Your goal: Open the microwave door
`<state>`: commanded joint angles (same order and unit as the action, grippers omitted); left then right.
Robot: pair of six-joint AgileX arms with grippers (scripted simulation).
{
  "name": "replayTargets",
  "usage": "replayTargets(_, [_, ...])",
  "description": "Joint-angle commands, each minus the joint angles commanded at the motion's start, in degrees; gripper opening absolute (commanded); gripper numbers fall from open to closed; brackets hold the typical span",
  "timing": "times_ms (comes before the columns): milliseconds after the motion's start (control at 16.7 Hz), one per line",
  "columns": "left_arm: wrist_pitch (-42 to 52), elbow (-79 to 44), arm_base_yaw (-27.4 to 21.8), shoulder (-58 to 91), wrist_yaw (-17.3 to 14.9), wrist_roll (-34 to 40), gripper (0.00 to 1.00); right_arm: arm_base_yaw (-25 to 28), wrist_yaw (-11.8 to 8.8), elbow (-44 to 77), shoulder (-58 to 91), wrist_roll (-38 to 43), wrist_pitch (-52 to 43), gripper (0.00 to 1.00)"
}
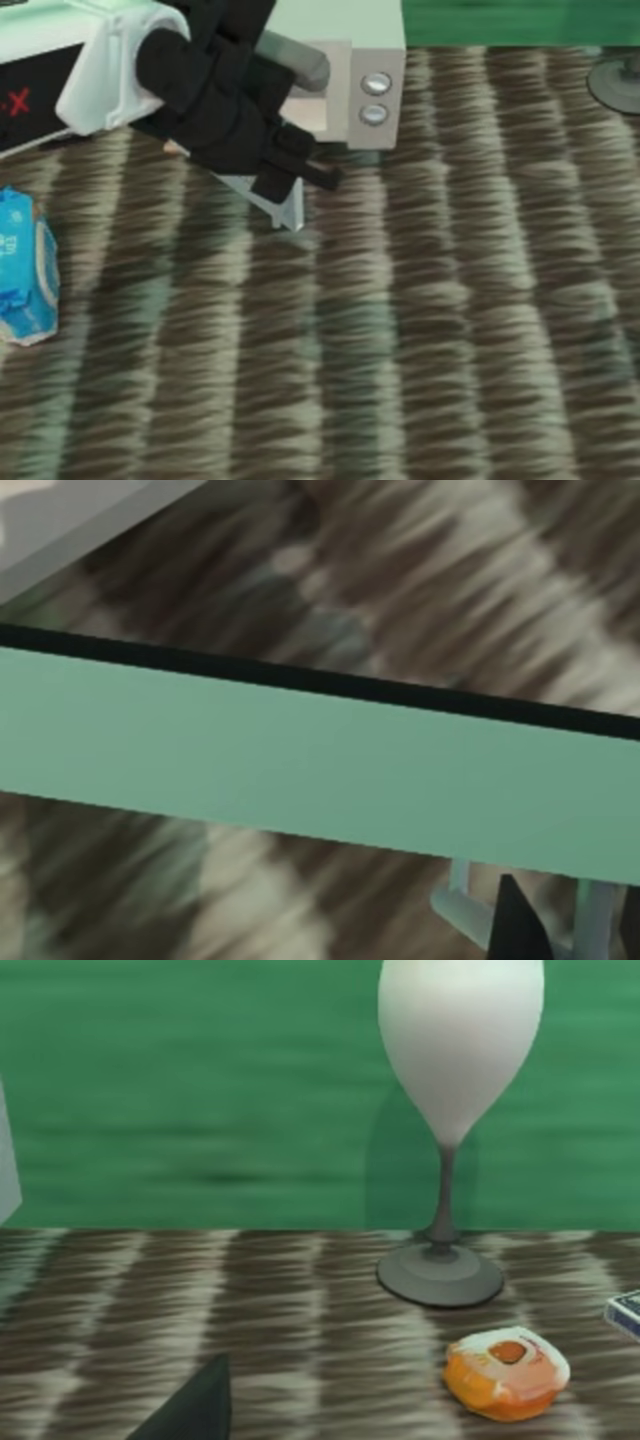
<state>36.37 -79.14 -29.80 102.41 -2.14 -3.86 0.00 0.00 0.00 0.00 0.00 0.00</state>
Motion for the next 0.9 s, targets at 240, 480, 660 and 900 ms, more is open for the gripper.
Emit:
replayTargets(240, [0.0,0.0,0.0,0.0,0.0,0.0,0.00,0.0,0.0,0.0,0.0,0.0,0.0,1.00])
replayTargets(480, [0.0,0.0,0.0,0.0,0.0,0.0,0.00,0.0,0.0,0.0,0.0,0.0,0.0,1.00])
replayTargets(660, [0.0,0.4,-0.3,-0.3,-1.0,-0.5,0.00,0.0,0.0,0.0,0.0,0.0,0.0,1.00])
replayTargets(900, [0.1,2.7,1.9,-2.3,-3.4,-5.5,0.00,0.0,0.0,0.0,0.0,0.0,0.0,1.00])
